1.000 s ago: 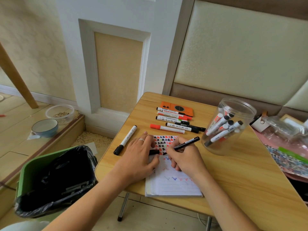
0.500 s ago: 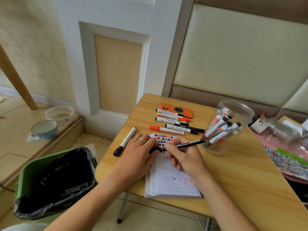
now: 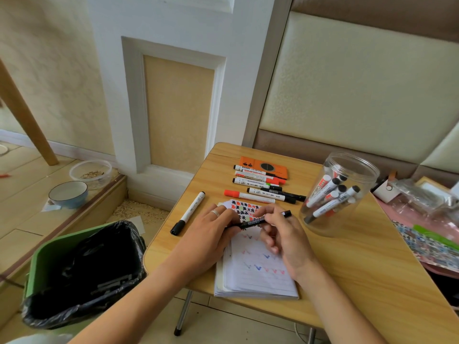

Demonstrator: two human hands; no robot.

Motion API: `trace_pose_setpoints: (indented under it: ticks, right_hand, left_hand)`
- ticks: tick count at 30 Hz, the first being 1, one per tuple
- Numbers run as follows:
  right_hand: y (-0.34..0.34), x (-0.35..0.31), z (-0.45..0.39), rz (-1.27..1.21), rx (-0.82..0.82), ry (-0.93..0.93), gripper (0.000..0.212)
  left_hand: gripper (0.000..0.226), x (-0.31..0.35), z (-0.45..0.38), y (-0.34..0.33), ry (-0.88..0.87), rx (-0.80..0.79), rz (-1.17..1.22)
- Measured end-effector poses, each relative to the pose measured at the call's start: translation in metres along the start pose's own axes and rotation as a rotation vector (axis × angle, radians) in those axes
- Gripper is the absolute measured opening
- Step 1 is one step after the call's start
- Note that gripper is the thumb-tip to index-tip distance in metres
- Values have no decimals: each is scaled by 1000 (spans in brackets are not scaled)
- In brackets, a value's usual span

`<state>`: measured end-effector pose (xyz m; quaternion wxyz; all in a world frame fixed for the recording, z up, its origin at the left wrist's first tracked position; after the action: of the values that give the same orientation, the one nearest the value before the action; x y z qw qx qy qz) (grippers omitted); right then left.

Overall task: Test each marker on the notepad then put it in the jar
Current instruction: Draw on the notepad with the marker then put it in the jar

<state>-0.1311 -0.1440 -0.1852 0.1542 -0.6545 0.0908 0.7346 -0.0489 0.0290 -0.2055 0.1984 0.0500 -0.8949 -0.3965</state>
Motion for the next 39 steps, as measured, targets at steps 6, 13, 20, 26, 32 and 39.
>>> trace_pose_setpoints:
  ticks: [6,13,20,26,32,39]
  right_hand:
    - [3,-2,2,-64,-24,19,14]
    - [3,1,0,179,-95,17,15]
    - [-1,14,-2,353,-49,64,19]
    - [0,15,-3,373,-42,65,20]
    - [0,13,-1,378,-58,44,22]
    - [-4,2,0,287,5,75,3]
  left_hand:
    - [19,-4,2,1,105,38,134]
    - [40,-2,2,0,72,-100,183]
    - [19,-5,2,-4,91,-75,142]
    - [19,-6,2,-5,82,-104,142]
    - [17,-7,3,-5,53,-108,154]
    - [24,-5,0,-9,36,-107,-49]
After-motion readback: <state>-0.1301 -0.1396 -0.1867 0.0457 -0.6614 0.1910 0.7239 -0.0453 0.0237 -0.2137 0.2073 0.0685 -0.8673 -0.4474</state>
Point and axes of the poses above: each hand's wrist, its own z-axis away from the middle knuckle, its own y-axis out of the back of the hand, x = y × z, the point moved 2 cm from there along -z, towards the middle knuckle, and after that the axes turned 8 degrees about -y, right-handed, at the moved point
